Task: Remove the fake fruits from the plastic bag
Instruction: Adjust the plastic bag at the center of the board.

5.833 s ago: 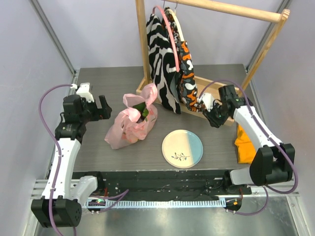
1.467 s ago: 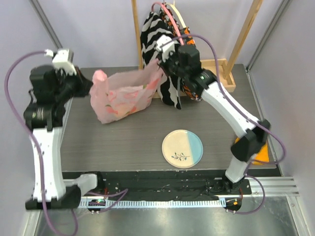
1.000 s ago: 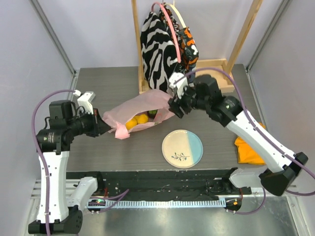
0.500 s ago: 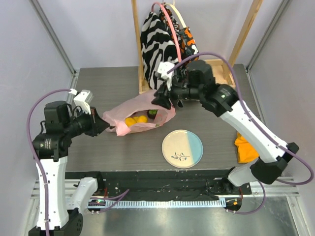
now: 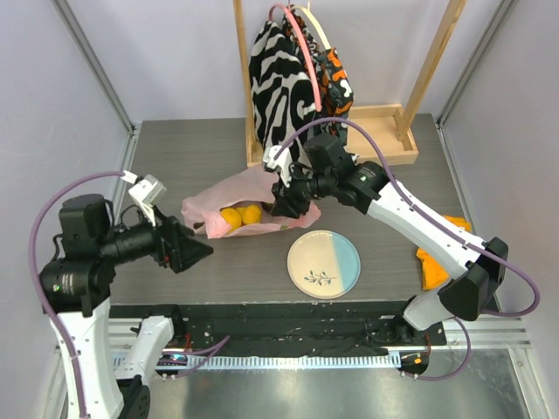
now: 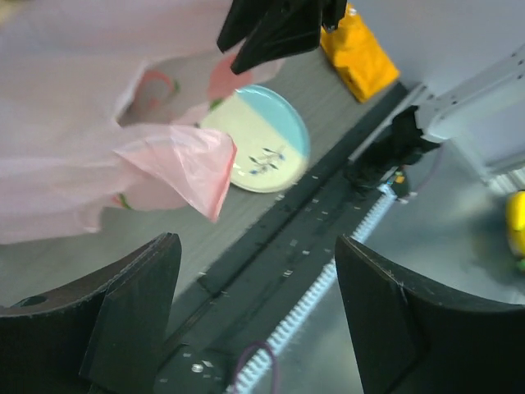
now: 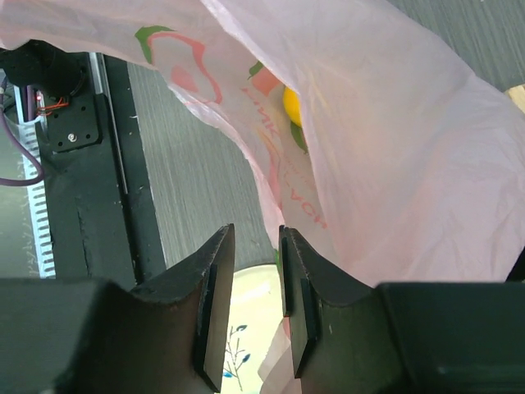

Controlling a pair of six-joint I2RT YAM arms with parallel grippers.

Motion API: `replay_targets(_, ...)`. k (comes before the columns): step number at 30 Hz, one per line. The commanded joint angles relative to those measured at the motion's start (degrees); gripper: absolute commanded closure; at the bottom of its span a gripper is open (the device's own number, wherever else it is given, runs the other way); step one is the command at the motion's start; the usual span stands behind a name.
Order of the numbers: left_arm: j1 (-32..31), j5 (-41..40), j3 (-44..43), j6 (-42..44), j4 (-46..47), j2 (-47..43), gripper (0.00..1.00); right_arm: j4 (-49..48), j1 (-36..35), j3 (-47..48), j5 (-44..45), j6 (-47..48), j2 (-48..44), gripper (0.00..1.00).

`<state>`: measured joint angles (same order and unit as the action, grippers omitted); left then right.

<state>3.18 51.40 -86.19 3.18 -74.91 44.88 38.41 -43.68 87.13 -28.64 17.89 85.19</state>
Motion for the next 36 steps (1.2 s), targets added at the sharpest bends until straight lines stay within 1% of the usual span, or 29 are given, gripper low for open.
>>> replay_targets(1, 0.6, 5.0, 6.4, -8.3, 1.6, 2.5, 0.19, -3.0, -2.2, 0.7, 1.0, 0.3, -0.9, 0.64)
replay_targets(3, 0.5, 2.8, 5.6, -9.0, 2.4, 5.7, 0.13, -2.3, -3.2, 2.2, 1.4, 0.6, -0.9, 0.64)
replay_targets(4, 0.5, 2.9, 5.1, -9.1, 2.6, 6.6, 0.12, -1.5, -3.5, 2.7, 1.4, 0.7, -1.1, 0.64)
replay_targets(5, 0.4, 3.3, 4.8, -9.9, 4.8, 8.0, 0.11, -1.3, -3.6, 3.0, 1.5, 0.6, -1.3, 0.64)
replay_targets(6, 0.2, 3.5, 5.3, -13.1, 6.6, 8.5, 0.11, -1.1, -3.8, 3.0, 1.7, 0.5, -1.5, 0.64)
replay_targets(8, -0.5, 3.5, 6.4, -16.2, 11.9, 9.9, 0.09, -0.7, -4.1, 2.2, 1.7, 0.6, -2.2, 0.64)
replay_targets(10, -1.1, 3.3, 8.1, -18.7, 13.7, 11.3, 0.06, -0.4, -4.6, 1.6, 1.7, 0.4, -2.7, 0.64)
replay_targets(12, -1.9, 3.6, 9.3, -19.3, 14.6, 13.4, 0.07, 0.1, -4.8, 1.4, 1.7, 0.6, -3.2, 0.62)
replay_targets(13, -2.2, 4.5, 9.7, -19.7, 14.9, 14.0, 0.10, 0.3, -4.9, 1.5, 1.7, 0.7, -3.2, 0.61)
replay_targets(15, -2.7, 5.7, 10.7, -20.7, 15.7, 15.7, 0.11, 0.6, -5.0, 1.6, 1.6, 1.7, -2.8, 0.60)
replay_targets(17, -2.7, 9.2, 11.6, -21.8, 16.1, 17.0, 0.14, 0.3, -5.0, 2.2, 2.8, 2.8, -2.0, 0.60)
replay_targets(20, -2.7, 12.8, 9.4, -20.9, 15.2, 19.4, 0.21, -1.0, -5.1, 2.5, 5.0, 3.6, 1.0, 0.60)
replay_targets(21, -2.7, 13.6, 8.1, -19.8, 13.8, 21.0, 0.23, -1.8, -5.0, 2.7, 5.5, 2.5, 3.0, 0.62)
replay_targets(22, -2.7, 14.9, 6.9, -18.7, 12.4, 21.6, 0.31, -1.9, -5.1, 3.3, 5.3, 2.1, 3.9, 0.63)
replay_targets(23, -2.7, 15.9, 4.9, -15.2, 9.6, 22.2, 0.40, -2.0, -5.1, 3.7, 4.6, 1.9, 4.9, 0.64)
replay_targets(24, -2.7, 15.3, 3.9, -13.4, 7.9, 22.7, 0.49, -2.3, -5.1, 3.7, 3.6, 1.6, 6.4, 0.64)
replay_targets(25, -2.5, 14.7, 2.8, -11.5, 4.5, 22.7, 0.71, -2.7, -5.0, 3.7, 2.6, 0.8, 6.9, 0.64)
replay_targets(26, -2.2, 14.0, 1.1, -8.4, 2.7, 22.5, 0.88, -3.3, -5.0, 4.0, 0.5, 0.2, 7.6, 0.65)
replay_targets(27, -2.0, 11.5, 0.6, -7.2, 1.1, 22.3, 0.98, -4.7, -5.2, 4.4, -0.5, -0.6, 8.3, 0.65)
replay_targets(28, -1.8, 10.6, 0.2, -6.1, -2.0, 21.0, 0.97, -5.1, -5.2, 6.2, -1.6, -2.5, 10.0, 0.65)
replay_targets(29, -1.7, 9.5, -1.0, -3.6, -3.8, 20.2, 0.90, -5.1, -5.3, 7.7, -4.5, -3.2, 11.0, 0.65)
replay_targets(30, -1.8, 8.4, -1.2, -2.3, -5.5, 19.3, 0.77, -4.9, -5.4, 9.3, -6.4, -3.6, 11.9, 0.65)
replay_targets(31, -1.7, 8.0, -1.3, -0.3, -9.0, 18.1, 0.52, -4.8, -5.5, 11.9, -8.5, -3.6, 13.0, 0.65)
replay_targets(32, -1.7, 7.9, -1.2, 1.2, -10.5, 16.1, 0.45, -4.8, -5.9, 13.3, -9.7, -3.8, 14.5, 0.65)
replay_targets(33, -1.7, 7.0, -0.5, 2.1, -11.6, 14.9, 0.34, -4.8, -6.8, 14.8, -10.1, -4.8, 15.4, 0.66)
replay_targets(34, -1.7, 6.4, -0.1, 2.1, -12.8, 13.9, 0.17, -4.9, -7.2, 18.2, -10.2, -6.4, 16.3, 0.66)
replay_targets(35, -1.7, 6.3, 0.3, 1.9, -13.3, 11.9, 0.14, -5.4, -7.3, 19.5, -10.6, -11.2, 18.0, 0.66)
replay_targets(36, -1.8, 6.3, 1.7, 2.2, -13.6, 10.9, 0.13, -6.7, -7.6, 20.1, -12.1, -12.7, 18.2, 0.66)
